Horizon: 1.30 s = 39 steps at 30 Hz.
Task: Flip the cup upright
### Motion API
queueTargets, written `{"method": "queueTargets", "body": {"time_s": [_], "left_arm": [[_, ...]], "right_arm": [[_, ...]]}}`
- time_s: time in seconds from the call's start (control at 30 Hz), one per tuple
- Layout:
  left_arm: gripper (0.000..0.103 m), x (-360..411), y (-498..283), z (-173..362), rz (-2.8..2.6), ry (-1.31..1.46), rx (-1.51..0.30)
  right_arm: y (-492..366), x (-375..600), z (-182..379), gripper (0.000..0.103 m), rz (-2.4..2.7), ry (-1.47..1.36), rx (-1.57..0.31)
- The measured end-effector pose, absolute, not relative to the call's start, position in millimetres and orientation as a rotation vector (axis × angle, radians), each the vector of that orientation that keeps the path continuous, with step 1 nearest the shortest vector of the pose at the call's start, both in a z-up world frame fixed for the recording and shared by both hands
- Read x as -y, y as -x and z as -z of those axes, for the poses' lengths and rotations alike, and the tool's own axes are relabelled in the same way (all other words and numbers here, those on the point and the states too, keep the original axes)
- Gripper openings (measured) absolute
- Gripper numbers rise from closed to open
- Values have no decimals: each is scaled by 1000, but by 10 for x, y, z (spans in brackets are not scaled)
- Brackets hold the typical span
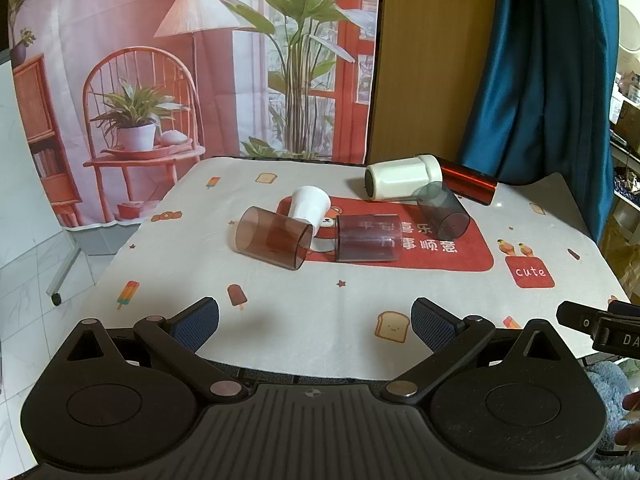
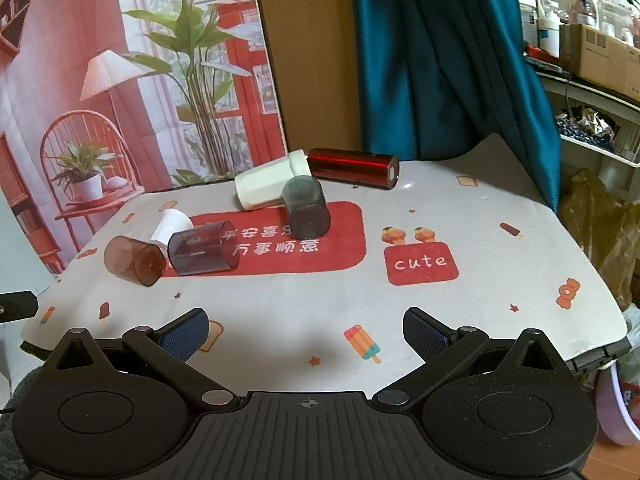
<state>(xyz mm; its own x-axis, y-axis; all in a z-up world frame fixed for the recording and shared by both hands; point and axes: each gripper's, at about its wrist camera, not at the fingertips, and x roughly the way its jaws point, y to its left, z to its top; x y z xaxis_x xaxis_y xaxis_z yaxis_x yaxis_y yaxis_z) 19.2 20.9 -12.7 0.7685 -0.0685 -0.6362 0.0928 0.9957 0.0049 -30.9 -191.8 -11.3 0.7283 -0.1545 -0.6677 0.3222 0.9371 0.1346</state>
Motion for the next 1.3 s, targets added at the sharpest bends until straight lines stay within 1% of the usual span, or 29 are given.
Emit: {"method": "queueTargets", "body": {"time_s": [0.5, 0.73, 1.13, 1.3], "left_arm": [[103, -248, -225, 163, 90, -20, -701], [103, -287, -321, 152, 85, -24, -661], [103, -288, -763, 377, 115, -16, -713], [103, -310, -1034, 505, 140, 9, -736]], "right_arm": [[302, 1918, 126, 103, 270, -263, -713], [210, 1996, 164, 103, 236, -272, -736], [-238, 2145, 376, 103, 200, -194, -785], [-496, 2236, 488, 103, 142, -261, -827]]}}
